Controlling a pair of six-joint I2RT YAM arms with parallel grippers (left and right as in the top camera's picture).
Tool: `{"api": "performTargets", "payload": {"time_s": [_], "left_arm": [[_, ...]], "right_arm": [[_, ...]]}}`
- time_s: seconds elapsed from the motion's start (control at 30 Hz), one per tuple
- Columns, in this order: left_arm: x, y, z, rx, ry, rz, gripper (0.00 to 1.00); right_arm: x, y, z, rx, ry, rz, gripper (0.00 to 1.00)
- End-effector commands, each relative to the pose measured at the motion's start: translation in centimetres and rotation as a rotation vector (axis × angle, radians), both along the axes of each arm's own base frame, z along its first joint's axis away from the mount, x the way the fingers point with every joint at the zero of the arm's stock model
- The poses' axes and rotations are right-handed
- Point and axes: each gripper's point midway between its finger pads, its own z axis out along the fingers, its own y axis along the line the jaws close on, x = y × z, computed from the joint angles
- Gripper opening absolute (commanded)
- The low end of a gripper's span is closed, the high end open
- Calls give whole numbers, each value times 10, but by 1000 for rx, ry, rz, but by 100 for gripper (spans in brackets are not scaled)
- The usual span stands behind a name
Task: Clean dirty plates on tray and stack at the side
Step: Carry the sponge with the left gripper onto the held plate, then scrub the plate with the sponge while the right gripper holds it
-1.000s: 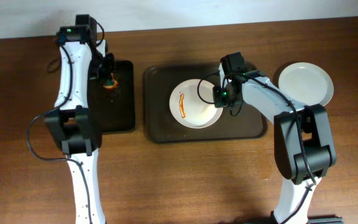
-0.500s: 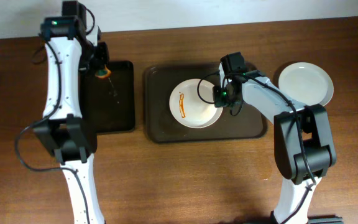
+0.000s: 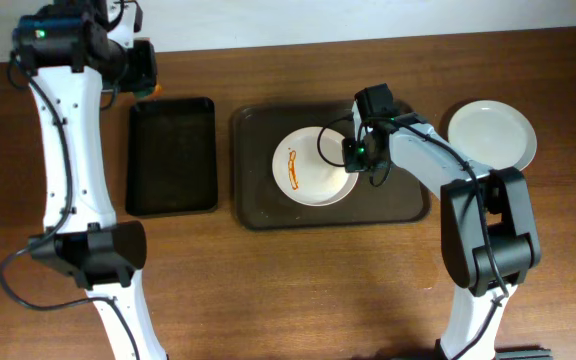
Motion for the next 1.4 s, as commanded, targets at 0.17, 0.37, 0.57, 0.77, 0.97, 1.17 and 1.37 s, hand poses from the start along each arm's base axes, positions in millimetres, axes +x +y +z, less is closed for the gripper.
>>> {"api": "performTargets", "payload": {"time_s": [0.17,0.37,0.57,0.77,0.97,1.17,1.37], "left_arm": [[-5,-9,-111,-62,266,-40,0],[-9,-105,-44,-266,141,-249,0],[-35,-178,-136,-267,352,-294,0],[-66,-205,-186,-273,504,-201,0],[-81,-239,-207,-275,519,-205,0],[-82,-243,-209,-243,503,-216,50],[-72,-231,-197,-227,467,-251,65]], "right_arm": [[-4,-2,-10,-19,25,2,4],[-5,26,-5,133,32,54,4],[-14,52,-4,152,43,83,4],[-14,52,-4,200,82,-84,4],[-14,53,-4,205,86,-100,4],[-14,52,-4,204,85,-100,4],[-13,52,-4,201,83,-100,4]]}}
